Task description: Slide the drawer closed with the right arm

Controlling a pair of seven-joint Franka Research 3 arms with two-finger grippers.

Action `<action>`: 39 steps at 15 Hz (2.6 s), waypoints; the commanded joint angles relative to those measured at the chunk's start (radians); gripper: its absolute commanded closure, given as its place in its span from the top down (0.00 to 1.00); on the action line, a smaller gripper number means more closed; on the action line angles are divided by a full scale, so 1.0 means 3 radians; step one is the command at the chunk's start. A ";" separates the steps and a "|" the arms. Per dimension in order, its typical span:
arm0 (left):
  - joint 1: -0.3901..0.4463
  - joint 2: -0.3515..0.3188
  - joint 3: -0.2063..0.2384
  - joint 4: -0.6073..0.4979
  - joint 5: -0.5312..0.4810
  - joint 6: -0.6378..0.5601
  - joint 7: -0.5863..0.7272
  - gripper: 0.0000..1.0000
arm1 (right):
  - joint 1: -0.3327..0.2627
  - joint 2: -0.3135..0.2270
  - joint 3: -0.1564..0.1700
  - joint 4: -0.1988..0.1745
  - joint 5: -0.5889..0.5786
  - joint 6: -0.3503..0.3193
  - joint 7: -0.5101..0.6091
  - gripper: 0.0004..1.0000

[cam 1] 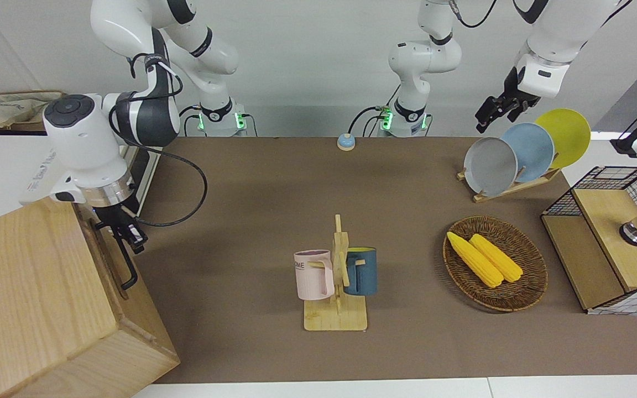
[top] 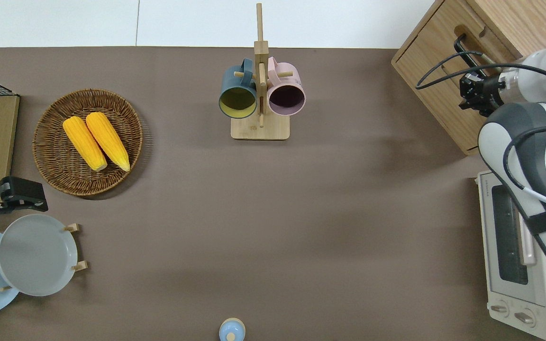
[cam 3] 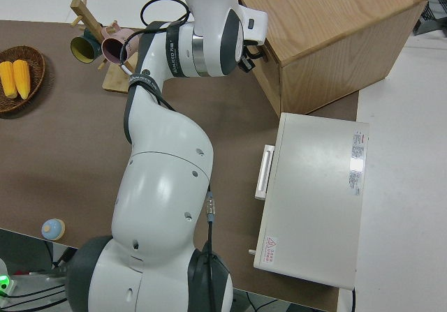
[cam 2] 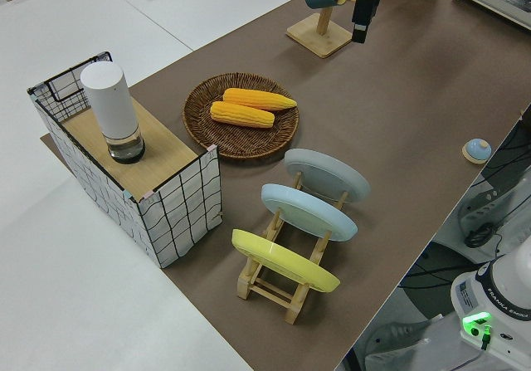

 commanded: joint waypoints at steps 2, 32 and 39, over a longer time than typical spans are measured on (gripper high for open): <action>-0.0014 -0.0028 0.0017 0.0001 -0.0012 -0.0007 0.0032 0.99 | -0.0157 0.0165 0.0051 0.0243 -0.0196 0.0053 -0.0220 0.00; -0.0014 -0.0028 0.0017 0.0001 -0.0012 -0.0007 0.0032 0.99 | 0.0820 -0.1047 -0.0215 -0.0627 0.0085 -0.1020 -0.1880 0.98; -0.0014 -0.0028 0.0017 0.0001 -0.0012 -0.0007 0.0032 0.99 | 0.1188 -0.1405 -0.1002 -0.0469 0.0805 -0.1557 -0.3149 0.98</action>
